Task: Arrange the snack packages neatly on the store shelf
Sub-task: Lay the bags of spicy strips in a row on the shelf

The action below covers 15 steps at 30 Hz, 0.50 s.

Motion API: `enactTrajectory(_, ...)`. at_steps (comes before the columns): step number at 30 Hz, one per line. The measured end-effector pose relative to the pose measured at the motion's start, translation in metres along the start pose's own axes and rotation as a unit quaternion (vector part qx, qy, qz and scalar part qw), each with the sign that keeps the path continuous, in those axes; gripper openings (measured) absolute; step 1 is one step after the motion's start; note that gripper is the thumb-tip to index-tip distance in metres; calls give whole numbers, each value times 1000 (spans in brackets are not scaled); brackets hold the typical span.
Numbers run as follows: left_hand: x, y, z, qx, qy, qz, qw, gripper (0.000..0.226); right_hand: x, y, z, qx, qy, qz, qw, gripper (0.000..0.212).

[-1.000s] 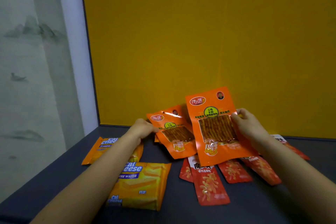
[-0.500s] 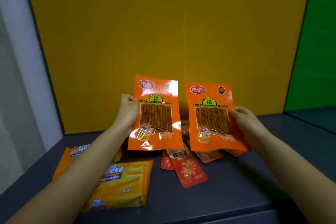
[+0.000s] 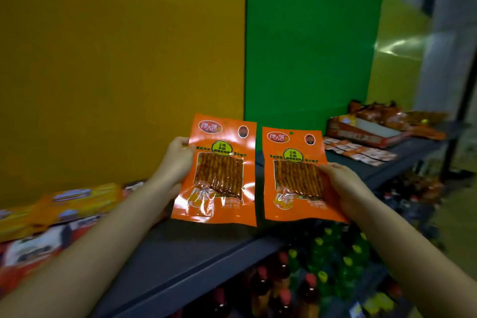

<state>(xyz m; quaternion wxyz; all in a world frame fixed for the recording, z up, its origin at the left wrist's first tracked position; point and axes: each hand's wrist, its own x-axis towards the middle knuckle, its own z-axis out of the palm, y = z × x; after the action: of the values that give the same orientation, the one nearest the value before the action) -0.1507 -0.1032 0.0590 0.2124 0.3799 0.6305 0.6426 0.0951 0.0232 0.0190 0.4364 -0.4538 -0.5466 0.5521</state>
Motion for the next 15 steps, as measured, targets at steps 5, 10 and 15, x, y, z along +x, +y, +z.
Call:
enactTrajectory(5, -14, -3, 144, -14, -70, -15, 997, 15, 29, 9, -132, 0, 42, 5, 999, 21)
enactTrajectory(10, -21, -4, 265, -12, -105, -15, 994, 14, 49, 19, -251, -2, 89, 22, 996, 15)
enactTrajectory(15, -19, -2, 365, -18, -140, -34, 989, 16, 80, 24, -347, 15, 129, 47, 990, 21)
